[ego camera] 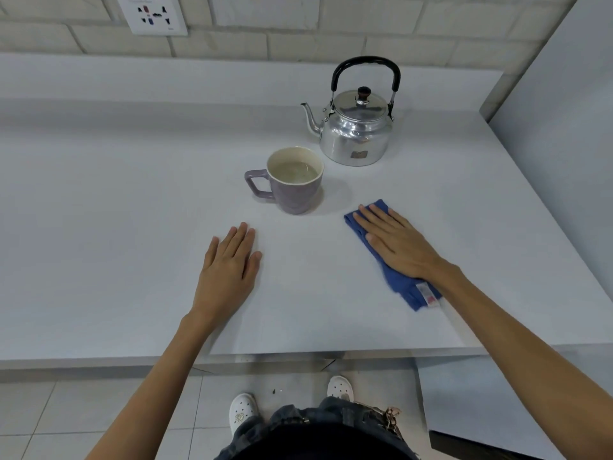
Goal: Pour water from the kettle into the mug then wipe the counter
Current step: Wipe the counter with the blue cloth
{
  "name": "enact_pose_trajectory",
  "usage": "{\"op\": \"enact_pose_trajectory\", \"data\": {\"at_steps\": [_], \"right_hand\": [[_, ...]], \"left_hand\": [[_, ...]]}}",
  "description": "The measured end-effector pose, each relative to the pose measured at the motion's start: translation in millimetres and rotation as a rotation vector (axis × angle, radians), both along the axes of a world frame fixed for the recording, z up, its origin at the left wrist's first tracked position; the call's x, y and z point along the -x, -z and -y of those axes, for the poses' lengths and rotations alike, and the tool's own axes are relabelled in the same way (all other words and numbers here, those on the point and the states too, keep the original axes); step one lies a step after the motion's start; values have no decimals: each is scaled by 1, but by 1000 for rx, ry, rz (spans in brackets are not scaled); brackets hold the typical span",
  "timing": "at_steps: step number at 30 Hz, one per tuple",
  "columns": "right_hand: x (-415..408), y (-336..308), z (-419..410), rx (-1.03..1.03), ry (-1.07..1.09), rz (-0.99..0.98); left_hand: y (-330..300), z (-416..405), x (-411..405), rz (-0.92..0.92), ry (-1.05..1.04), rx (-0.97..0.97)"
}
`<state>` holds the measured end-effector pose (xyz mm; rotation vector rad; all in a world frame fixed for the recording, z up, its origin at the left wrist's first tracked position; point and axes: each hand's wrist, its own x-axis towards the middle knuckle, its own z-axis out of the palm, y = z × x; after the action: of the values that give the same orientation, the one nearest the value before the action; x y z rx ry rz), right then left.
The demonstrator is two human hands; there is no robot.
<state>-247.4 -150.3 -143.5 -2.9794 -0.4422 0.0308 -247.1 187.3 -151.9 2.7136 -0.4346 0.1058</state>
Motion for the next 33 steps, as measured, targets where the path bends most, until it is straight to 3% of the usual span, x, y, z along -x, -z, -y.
{"op": "enact_pose_trajectory", "data": {"at_steps": [7, 14, 19, 24, 28, 33], "right_hand": [[5, 3, -83, -16, 118, 89], [49, 2, -170, -62, -9, 42], [84, 2, -163, -80, -144, 1], [74, 2, -136, -120, -258, -63], [34, 5, -158, -79, -167, 43], [-10, 8, -211, -92, -8, 96]], "left_hand": [[1, 0, -1, 5, -4, -6], [2, -2, -2, 0, 10, 30], [1, -4, -3, -7, 3, 97], [-10, -5, 0, -74, -34, 303], [-20, -14, 10, -155, -81, 439], [-22, -27, 32, -137, -118, 435]]}}
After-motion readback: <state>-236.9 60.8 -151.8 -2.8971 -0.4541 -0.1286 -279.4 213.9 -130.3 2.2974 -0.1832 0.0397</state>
